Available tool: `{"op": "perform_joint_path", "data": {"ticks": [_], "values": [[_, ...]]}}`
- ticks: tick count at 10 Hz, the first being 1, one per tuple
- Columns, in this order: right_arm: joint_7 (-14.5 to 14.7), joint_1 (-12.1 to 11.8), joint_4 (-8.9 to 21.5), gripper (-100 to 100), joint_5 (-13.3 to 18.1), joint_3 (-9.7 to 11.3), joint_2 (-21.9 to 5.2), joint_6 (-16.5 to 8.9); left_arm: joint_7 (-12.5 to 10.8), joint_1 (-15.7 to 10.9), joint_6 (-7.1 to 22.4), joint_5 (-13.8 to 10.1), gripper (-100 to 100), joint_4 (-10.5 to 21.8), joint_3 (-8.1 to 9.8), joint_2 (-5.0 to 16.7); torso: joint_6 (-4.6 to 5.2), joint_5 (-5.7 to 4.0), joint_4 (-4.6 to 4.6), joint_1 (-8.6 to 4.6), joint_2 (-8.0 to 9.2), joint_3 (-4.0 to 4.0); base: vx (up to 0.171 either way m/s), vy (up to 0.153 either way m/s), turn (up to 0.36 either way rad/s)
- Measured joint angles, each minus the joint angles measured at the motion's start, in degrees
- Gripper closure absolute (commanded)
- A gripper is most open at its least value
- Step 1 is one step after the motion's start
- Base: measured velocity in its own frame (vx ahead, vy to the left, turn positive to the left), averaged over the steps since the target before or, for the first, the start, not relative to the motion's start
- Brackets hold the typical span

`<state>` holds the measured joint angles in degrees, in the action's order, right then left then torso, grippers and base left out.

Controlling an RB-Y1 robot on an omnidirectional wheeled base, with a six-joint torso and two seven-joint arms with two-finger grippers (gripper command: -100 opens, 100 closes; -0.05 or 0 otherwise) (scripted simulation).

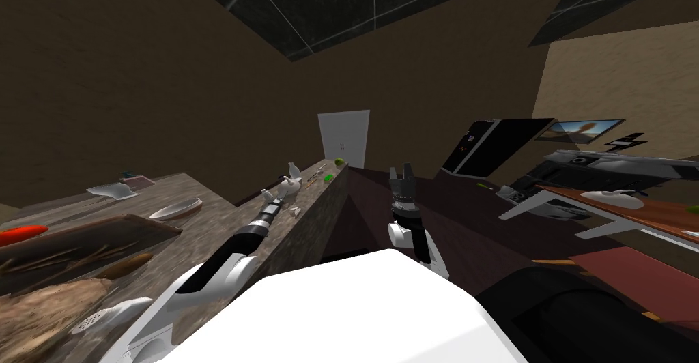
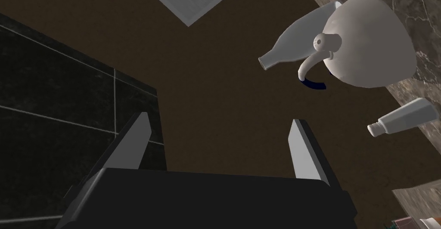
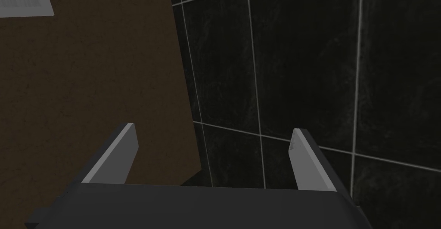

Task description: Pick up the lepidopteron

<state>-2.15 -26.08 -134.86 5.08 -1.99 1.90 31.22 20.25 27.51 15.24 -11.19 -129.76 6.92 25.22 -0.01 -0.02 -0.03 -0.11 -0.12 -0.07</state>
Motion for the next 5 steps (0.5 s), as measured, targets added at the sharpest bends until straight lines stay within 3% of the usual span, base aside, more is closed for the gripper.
{"op": "perform_joint_path", "data": {"ticks": [5], "values": [[0.00, 0.00, 0.00, 0, 0.00, 0.00, 0.00, 0.00, 2.65, -0.85, 7.21, -1.77, -100, 1.78, 1.02, 2.65, 0.00, 0.01, 0.00, 0.07, 0.02, 0.01, 0.036, -0.025, 0.008]]}}
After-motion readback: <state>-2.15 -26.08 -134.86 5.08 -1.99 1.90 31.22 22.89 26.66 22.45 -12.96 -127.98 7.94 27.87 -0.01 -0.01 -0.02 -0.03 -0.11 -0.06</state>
